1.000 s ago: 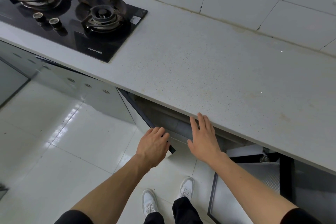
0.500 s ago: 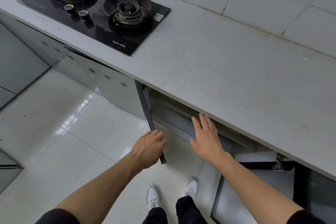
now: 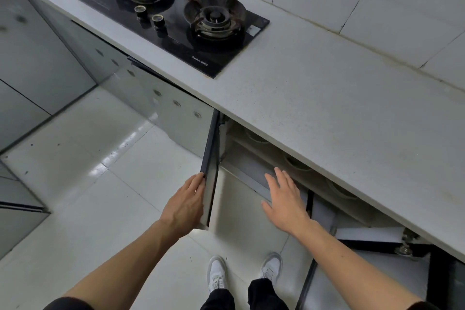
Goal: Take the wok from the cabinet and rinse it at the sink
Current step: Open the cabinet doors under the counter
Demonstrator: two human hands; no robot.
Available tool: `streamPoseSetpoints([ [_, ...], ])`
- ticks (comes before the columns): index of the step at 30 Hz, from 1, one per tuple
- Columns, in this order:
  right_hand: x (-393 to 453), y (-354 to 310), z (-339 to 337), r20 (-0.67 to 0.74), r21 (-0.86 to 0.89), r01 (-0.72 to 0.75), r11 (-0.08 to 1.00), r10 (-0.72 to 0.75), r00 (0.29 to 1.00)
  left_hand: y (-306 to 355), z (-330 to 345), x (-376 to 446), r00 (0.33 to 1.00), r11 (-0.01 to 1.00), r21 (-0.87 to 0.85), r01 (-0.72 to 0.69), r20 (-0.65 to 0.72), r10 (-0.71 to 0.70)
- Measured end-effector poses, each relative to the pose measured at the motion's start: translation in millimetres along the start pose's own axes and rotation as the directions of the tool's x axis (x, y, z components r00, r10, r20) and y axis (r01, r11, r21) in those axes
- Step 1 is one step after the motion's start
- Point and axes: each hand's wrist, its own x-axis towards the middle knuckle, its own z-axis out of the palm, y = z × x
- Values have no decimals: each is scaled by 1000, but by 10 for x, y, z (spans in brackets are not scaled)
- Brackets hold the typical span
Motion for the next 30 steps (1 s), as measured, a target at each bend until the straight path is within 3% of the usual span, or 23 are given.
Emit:
streamPoseSetpoints([
  [5, 64, -160, -39, -11, 8, 13, 1000, -13, 1000, -263, -90, -129, 993, 993, -30, 112, 25, -112],
  [11, 63, -280, 8, 0, 0, 18, 1000, -18, 1000, -498, -30, -195, 971, 966, 110, 235, 25, -239],
  [15, 48, -287, -4, -3, 6, -3, 1000, 3, 1000, -607, -117, -151, 935, 934, -47, 354, 15, -354],
  [22, 78, -229, -109, -28, 19, -46, 999, 47, 999, -766, -188, -63, 942, 938, -108, 328, -31, -333],
  [30, 3, -301, -162, -36, 33, -41, 999, 43, 998, -593, -247, 4, 927, 905, -201, 375, 55, -372],
])
